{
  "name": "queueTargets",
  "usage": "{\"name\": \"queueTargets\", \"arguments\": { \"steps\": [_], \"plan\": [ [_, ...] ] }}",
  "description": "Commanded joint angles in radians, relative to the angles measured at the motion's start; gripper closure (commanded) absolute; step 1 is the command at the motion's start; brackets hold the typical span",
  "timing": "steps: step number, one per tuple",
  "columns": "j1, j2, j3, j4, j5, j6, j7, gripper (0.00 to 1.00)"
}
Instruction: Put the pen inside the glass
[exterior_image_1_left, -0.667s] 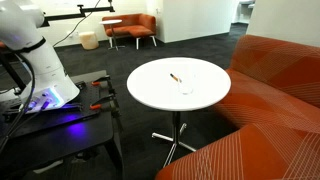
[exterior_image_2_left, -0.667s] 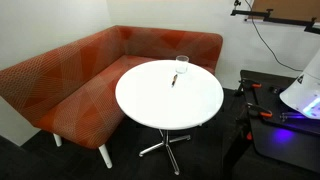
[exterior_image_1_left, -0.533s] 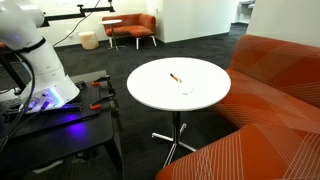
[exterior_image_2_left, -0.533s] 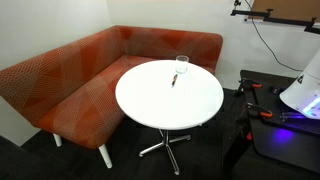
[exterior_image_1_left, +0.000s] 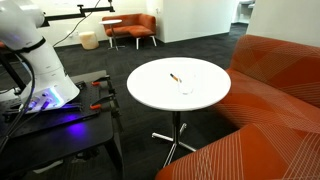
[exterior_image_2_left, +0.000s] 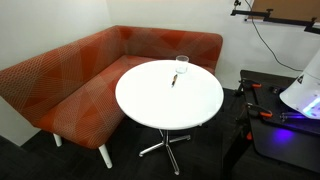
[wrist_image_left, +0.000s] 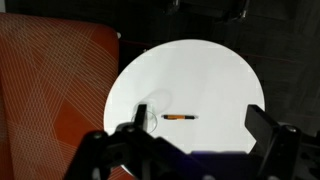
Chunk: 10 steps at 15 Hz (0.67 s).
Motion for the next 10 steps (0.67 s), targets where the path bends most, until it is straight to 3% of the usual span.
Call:
{"name": "queueTargets", "arguments": {
  "steps": [1, 7, 8, 10],
  "plan": [
    [-0.037, -0.016, 0.034, -0.027, -0.007, 0.074, 0.078, 0.00],
    [-0.071, -0.025, 0.072, -0.057, -0.013, 0.150, 0.236, 0.00],
    [-0.047, 0.022, 0.125, -0.099, 0.019, 0.253, 0.338, 0.00],
    [-0.047, 0.040, 0.174, -0.126, 0.021, 0.328, 0.453, 0.00]
  ]
}}
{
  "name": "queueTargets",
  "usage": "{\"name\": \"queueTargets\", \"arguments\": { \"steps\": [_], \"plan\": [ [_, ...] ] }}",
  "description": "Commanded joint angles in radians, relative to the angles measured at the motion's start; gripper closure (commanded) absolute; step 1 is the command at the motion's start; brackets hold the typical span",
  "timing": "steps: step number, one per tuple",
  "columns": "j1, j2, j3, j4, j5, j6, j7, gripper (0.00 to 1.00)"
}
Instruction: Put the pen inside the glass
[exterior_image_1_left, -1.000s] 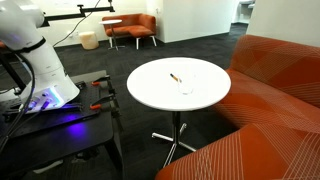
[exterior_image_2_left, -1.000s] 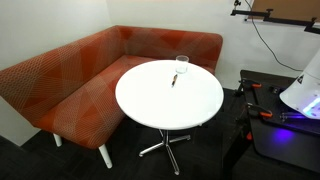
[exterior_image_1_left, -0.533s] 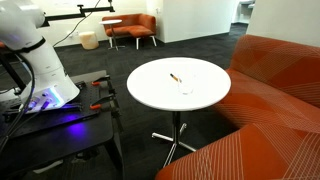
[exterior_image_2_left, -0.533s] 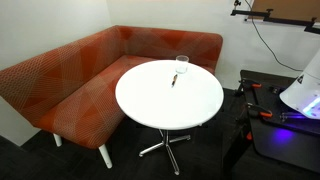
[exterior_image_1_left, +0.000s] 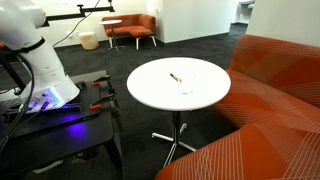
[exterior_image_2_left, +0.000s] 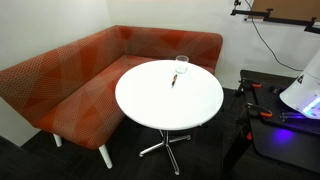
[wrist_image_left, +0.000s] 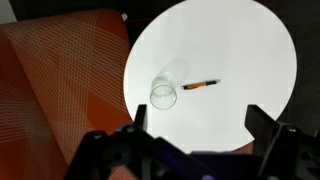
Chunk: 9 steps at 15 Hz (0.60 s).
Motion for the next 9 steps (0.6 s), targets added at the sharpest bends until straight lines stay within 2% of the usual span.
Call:
{"name": "queueTargets", "arguments": {
  "steps": [1, 3, 6, 7, 9],
  "plan": [
    [-0.002, 0.049, 0.112, -0.078, 0.004, 0.173, 0.230, 0.00],
    [0.000, 0.088, 0.168, -0.095, -0.003, 0.238, 0.343, 0.00],
    [0.004, 0.133, 0.215, -0.113, -0.012, 0.311, 0.447, 0.00],
    [0.008, 0.117, 0.198, -0.105, -0.004, 0.272, 0.391, 0.00],
    [0.010, 0.133, 0.204, -0.107, -0.005, 0.278, 0.397, 0.00]
  ]
}}
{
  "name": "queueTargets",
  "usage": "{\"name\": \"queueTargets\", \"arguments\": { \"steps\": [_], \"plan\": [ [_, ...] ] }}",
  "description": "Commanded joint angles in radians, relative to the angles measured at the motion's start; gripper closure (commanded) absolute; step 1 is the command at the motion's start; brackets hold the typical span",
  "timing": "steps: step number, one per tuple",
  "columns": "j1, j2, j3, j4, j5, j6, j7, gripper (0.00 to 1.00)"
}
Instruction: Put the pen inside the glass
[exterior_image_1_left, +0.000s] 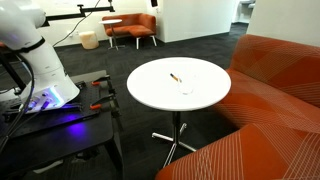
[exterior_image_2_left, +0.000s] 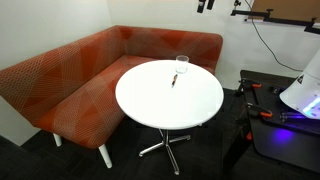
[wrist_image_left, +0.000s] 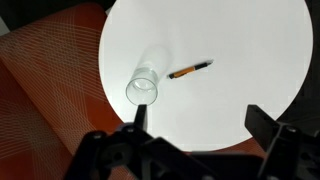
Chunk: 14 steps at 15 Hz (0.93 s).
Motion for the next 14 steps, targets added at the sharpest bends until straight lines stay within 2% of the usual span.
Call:
{"name": "queueTargets", "arguments": {
  "steps": [1, 4, 14],
  "plan": [
    [0.004, -0.001, -0.006, 0.002, -0.001, -0.003, 0.000, 0.00],
    [-0.001, -0.006, -0.012, 0.002, 0.006, 0.000, 0.013, 0.00],
    [-0.039, 0.000, 0.096, -0.149, -0.060, 0.270, 0.489, 0.00]
  ]
}}
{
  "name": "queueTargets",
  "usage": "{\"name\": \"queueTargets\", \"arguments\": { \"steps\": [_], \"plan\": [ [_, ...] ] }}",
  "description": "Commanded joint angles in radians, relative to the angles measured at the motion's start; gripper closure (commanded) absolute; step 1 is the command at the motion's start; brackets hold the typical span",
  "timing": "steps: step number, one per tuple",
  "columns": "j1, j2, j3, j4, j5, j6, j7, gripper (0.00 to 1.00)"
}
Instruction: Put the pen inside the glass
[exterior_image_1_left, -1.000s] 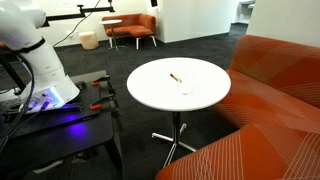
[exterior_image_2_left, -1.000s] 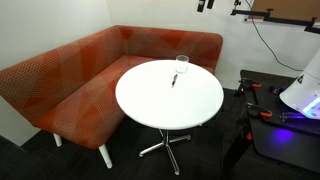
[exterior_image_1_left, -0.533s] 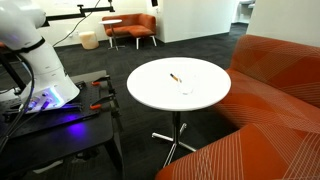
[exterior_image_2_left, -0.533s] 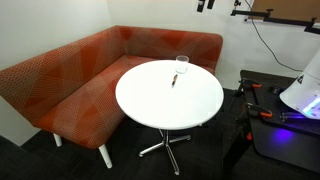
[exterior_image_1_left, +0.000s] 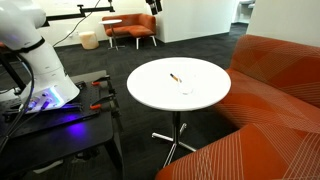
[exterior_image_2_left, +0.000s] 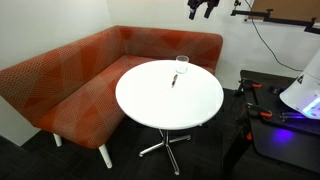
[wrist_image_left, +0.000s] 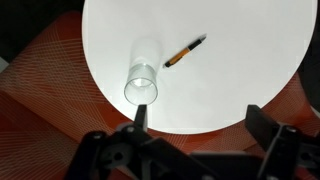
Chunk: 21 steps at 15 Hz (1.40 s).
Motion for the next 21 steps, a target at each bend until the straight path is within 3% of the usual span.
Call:
{"name": "queueTargets", "arguments": {
  "steps": [1, 6, 11, 14, 18, 21],
  "plan": [
    [-0.024, -0.004, 0.058, -0.066, -0.057, 0.086, 0.177, 0.00],
    [-0.028, 0.013, 0.109, -0.129, -0.121, 0.170, 0.411, 0.00],
    [-0.060, 0.055, 0.158, -0.147, -0.301, 0.154, 0.719, 0.00],
    [-0.015, 0.061, 0.119, -0.144, -0.298, 0.132, 0.700, 0.00],
    [-0.012, 0.092, 0.111, -0.144, -0.300, 0.134, 0.700, 0.00],
    [-0.039, 0.137, 0.120, -0.110, -0.331, 0.141, 0.819, 0.00]
  ]
}}
